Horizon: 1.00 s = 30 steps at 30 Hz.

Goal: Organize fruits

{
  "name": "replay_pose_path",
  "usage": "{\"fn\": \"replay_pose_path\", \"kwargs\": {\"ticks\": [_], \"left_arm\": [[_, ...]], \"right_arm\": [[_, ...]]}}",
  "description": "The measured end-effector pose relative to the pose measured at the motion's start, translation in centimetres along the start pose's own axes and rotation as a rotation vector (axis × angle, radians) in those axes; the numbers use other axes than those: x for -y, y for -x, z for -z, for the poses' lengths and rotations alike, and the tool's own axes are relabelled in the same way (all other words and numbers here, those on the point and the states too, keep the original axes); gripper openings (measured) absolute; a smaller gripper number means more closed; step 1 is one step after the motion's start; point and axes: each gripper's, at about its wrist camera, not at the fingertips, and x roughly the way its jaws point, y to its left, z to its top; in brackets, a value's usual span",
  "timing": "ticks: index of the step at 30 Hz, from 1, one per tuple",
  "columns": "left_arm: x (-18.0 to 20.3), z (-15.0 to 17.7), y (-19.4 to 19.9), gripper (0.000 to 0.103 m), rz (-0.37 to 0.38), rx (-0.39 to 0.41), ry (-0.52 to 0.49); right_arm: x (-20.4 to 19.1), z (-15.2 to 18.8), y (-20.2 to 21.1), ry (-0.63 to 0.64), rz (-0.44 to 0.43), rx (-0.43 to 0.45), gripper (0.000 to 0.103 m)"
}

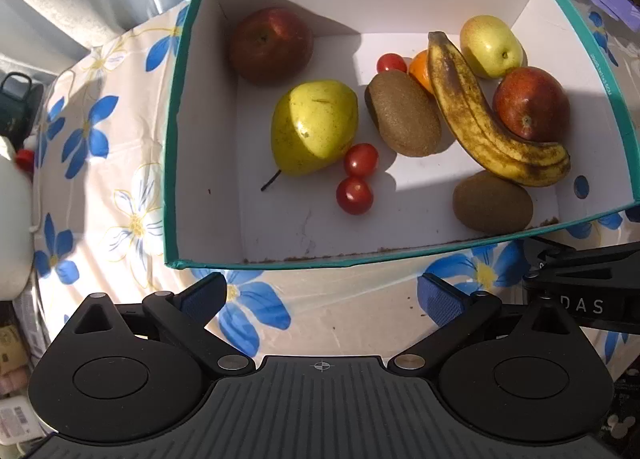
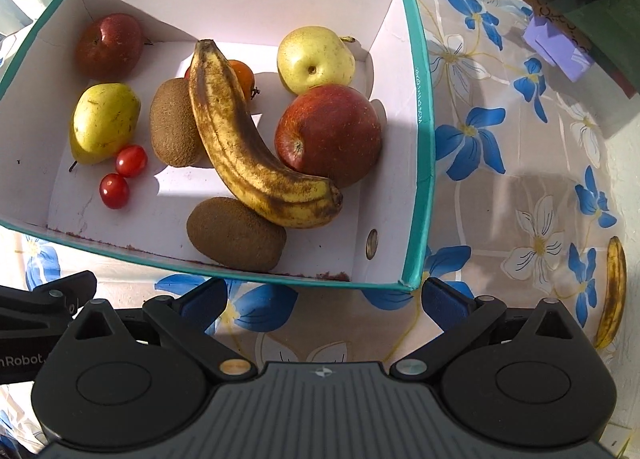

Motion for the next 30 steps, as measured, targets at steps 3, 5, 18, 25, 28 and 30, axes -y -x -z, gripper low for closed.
{"fn": "replay_pose_path", "kwargs": {"ticks": [3, 5, 18, 25, 28, 30], "left_arm": [[-0.2, 0.0, 0.0, 0.103, 0.005, -0.004, 0.013], [-0.2, -0.1, 0.1, 0.103, 0.012, -0.009, 0.017], [-0.1, -0.2, -0.2, 0.103, 0.041, -0.005, 0.021], [-0.2, -0.4, -0.7, 0.103, 0.043, -0.018, 0.028], [-0.2, -0.4, -0.9, 0.103, 0.043, -0.023, 0.028], [-0.2, -0.4, -0.9, 0.103, 0.042, -0.025, 0.029]], "right_arm": [[-0.1, -0.2, -0.3, -0.004, -0.006, -0.011, 0.103], [-0.1, -0.2, -0.4, -0.005, -0.013, -0.015, 0.103], [0.4, -0.5, -1.2, -0.028, -0.043, -0.043, 0.103], [0.4, -0.7, -1.6, -0.03, -0.042, -0.057, 0.103], [0.3, -0.8, -1.8, -0.031, -0.041, -0.063, 0.103], [0.4, -0.8, -1.8, -0.033, -0.041, -0.066, 0.103]]}}
